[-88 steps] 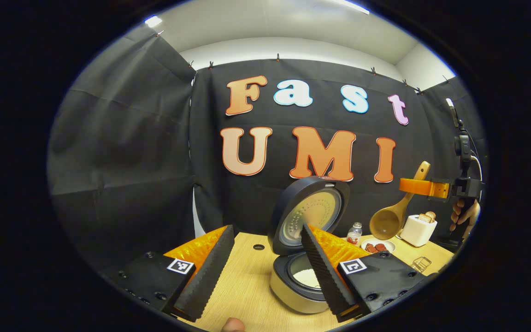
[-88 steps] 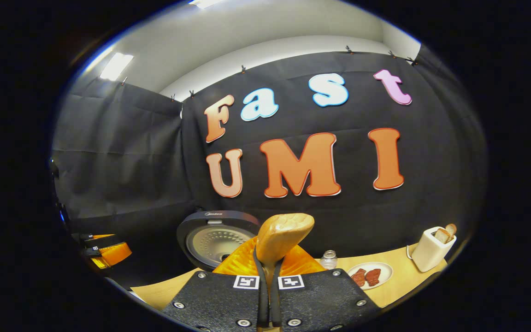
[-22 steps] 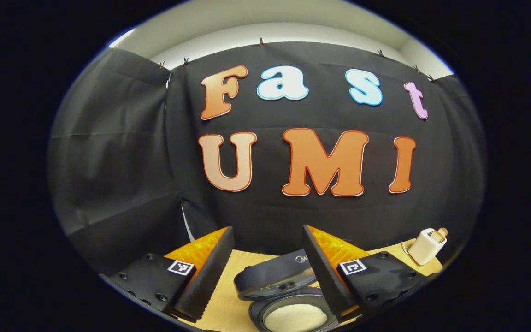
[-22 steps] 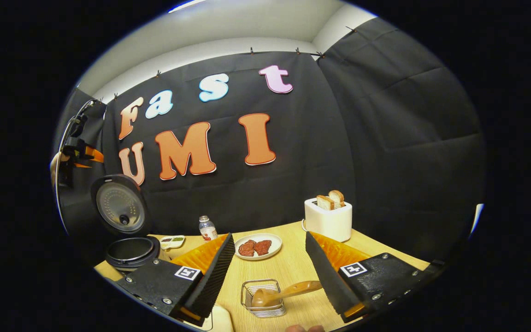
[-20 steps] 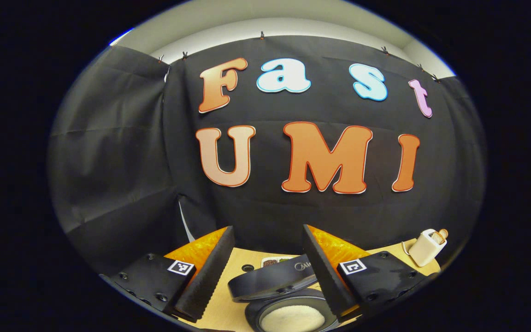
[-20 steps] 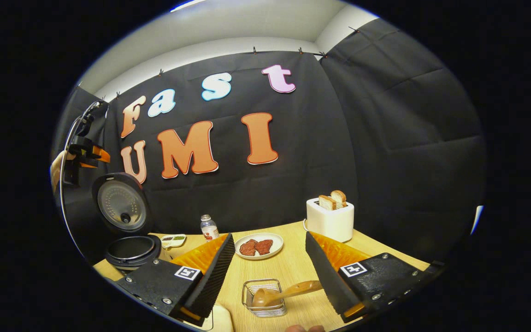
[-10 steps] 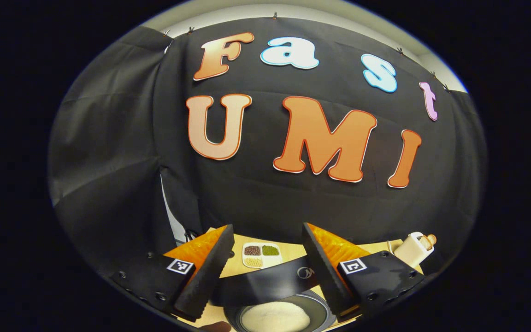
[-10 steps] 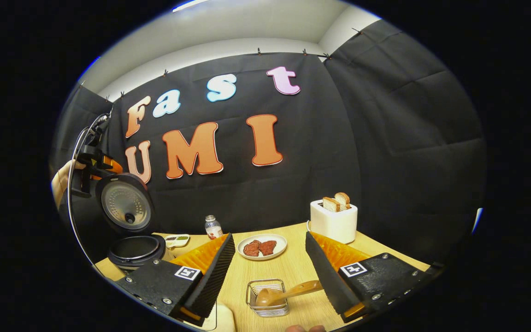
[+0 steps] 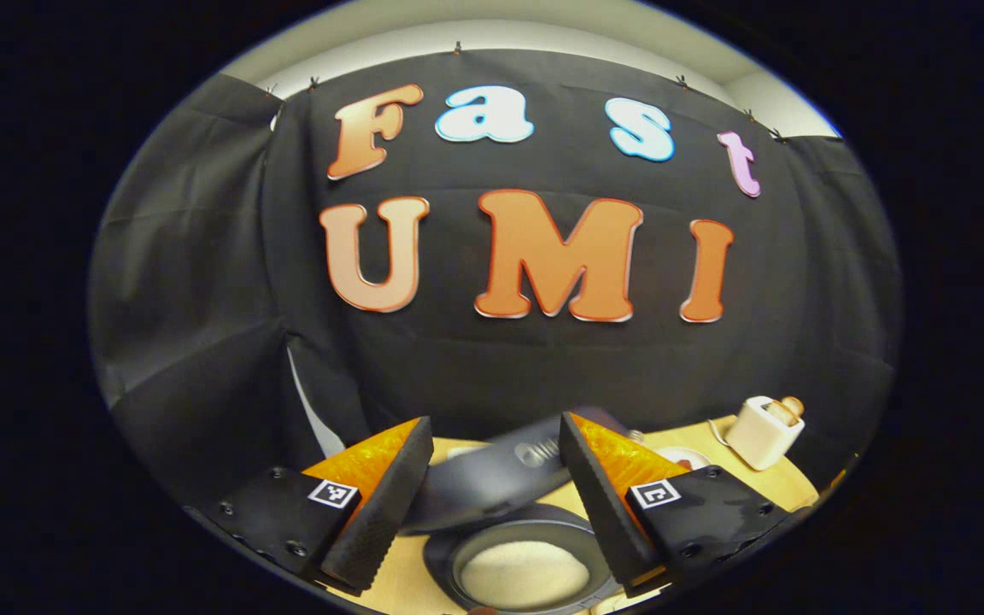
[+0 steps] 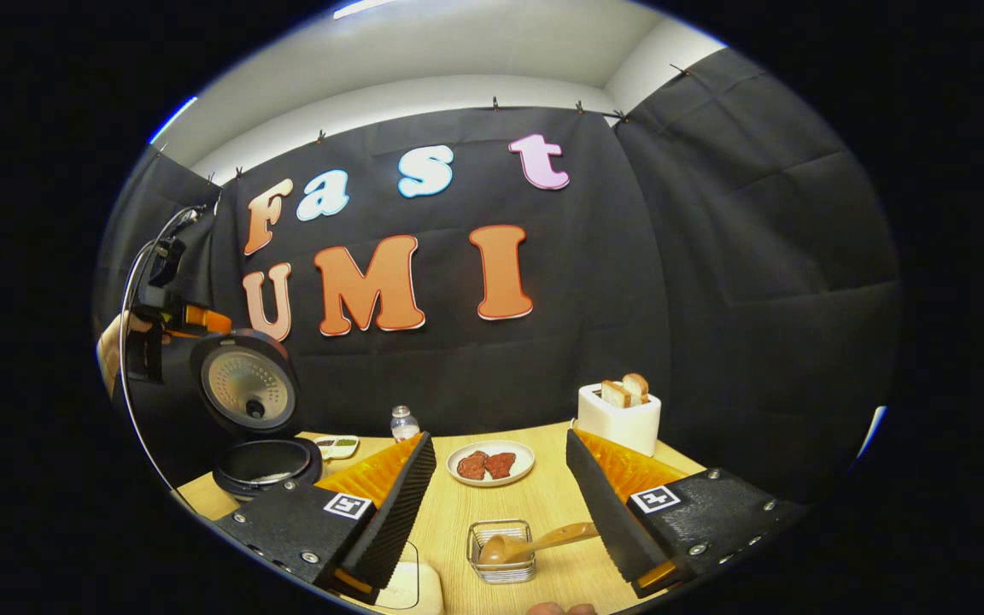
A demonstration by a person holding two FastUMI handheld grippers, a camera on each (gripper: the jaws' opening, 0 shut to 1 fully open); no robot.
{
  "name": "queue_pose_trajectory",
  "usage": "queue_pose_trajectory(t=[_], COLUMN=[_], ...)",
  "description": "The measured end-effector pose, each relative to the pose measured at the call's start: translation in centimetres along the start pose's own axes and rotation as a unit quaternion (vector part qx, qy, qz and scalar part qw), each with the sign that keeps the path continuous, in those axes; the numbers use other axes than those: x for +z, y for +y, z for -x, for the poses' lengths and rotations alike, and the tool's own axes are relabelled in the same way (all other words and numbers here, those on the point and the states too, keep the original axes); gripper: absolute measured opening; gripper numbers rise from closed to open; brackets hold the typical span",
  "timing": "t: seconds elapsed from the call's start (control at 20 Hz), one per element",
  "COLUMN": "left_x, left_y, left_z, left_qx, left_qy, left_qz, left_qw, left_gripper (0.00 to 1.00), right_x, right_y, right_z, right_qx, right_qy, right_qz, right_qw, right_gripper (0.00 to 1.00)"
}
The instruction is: Close the left gripper, press the button to open the rice cooker; take a wooden spoon from the chopstick holder with the right hand, scoop a spoonful of rice and pour it into the rice cooker, then put the wooden spoon back into the chopstick holder.
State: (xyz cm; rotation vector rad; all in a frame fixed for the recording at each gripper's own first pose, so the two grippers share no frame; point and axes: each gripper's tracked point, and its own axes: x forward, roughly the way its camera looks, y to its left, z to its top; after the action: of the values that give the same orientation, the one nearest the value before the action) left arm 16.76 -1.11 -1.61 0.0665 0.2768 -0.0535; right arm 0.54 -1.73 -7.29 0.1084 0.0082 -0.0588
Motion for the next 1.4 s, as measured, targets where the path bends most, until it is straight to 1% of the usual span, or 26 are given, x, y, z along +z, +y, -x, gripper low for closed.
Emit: queue_pose_trajectory(t=[0.05,0.15,0.2,0.25,0.35,0.4,0.45,0.5,0.6,0.7,0.8,0.9,0.95,1.0,1.05,1.1,1.2,1.3,1.35,1.4], left_x=[0.1,1.0,2.1,2.2,2.2,1.9,0.9,1.2,-0.4,-2.3,-5.1,-9.8,-12.7,-14.7,-16.0,-16.9,-18.5,-21.5,-20.8,-21.1], left_y=[0.3,1.8,2.9,4.2,7.3,7.9,7.7,7.0,4.8,2.7,0.4,-2.2,-4.2,-5.5,-6.2,-6.6,-7.1,-7.8,-7.4,-7.5], left_z=[-0.1,-0.5,-1.0,-2.0,-3.3,-4.1,-4.6,-4.6,-4.0,-2.5,-1.4,-0.4,0.3,1.0,1.6,2.1,2.5,2.5,2.7,2.4], left_qx=[0.009,0.027,0.042,0.057,0.100,0.101,0.092,0.075,0.032,0.000,-0.024,-0.043,-0.060,-0.070,-0.072,-0.064,-0.044,-0.024,-0.015,-0.007], left_qy=[-0.002,-0.018,-0.029,-0.030,-0.020,-0.015,-0.001,-0.013,0.013,0.049,0.083,0.120,0.135,0.136,0.131,0.118,0.074,0.072,0.036,0.028], left_qz=[-0.017,-0.021,-0.013,-0.004,0.013,0.024,0.037,0.063,0.097,0.095,0.072,0.052,0.054,0.062,0.070,0.062,0.010,-0.004,0.001,0.012], left_qw=[1.000,0.999,0.999,0.998,0.995,0.995,0.995,0.995,0.995,0.994,0.994,0.990,0.988,0.986,0.986,0.989,0.996,0.997,0.999,1.000], left_gripper=[1.00,1.00,1.00,1.00,1.00,1.00,0.99,0.99,0.99,1.00,1.00,1.00,1.00,1.00,1.00,1.00,1.00,1.00,1.00,1.00], right_x=[1.1,2.8,3.2,3.3,3.3,3.6,3.8,3.6,3.4,3.0,2.2,1.2,0.7,0.3,-0.1,-0.6,-1.4,-2.4,-3.0,-3.5], right_y=[0.1,0.4,0.1,-0.1,-0.3,-0.6,-0.9,-1.3,-1.3,-0.6,0.1,0.7,0.9,0.9,0.8,0.8,0.8,0.7,0.8,0.8], right_z=[0.4,1.3,1.7,2.0,2.5,2.6,2.4,2.2,2.0,2.2,2.5,3.0,3.1,3.3,3.5,3.6,3.8,3.8,3.7,3.7], right_qx=[0.002,0.006,0.003,-0.001,-0.001,-0.003,-0.007,-0.011,-0.012,0.000,0.013,0.025,0.029,0.031,0.032,0.033,0.034,0.033,0.034,0.036], right_qy=[-0.005,-0.020,-0.027,-0.030,-0.030,-0.033,-0.035,-0.033,-0.029,-0.026,-0.021,-0.011,-0.006,-0.002,0.003,0.007,0.014,0.022,0.029,0.034], right_qz=[-0.002,-0.013,-0.012,-0.010,-0.007,-0.007,-0.007,-0.007,-0.014,-0.024,-0.035,-0.047,-0.051,-0.052,-0.051,-0.050,-0.048,-0.048,-0.049,-0.050], right_qw=[1.000,1.000,1.000,1.000,1.000,0.999,0.999,0.999,0.999,0.999,0.999,0.999,0.998,0.998,0.998,0.998,0.998,0.998,0.998,0.998], right_gripper=[0.95,0.95,0.95,0.95,0.94,0.95,0.95,0.94,0.95,0.95,0.94,0.94,0.94,0.95,0.95,0.95,0.95,0.95,0.95,0.95])
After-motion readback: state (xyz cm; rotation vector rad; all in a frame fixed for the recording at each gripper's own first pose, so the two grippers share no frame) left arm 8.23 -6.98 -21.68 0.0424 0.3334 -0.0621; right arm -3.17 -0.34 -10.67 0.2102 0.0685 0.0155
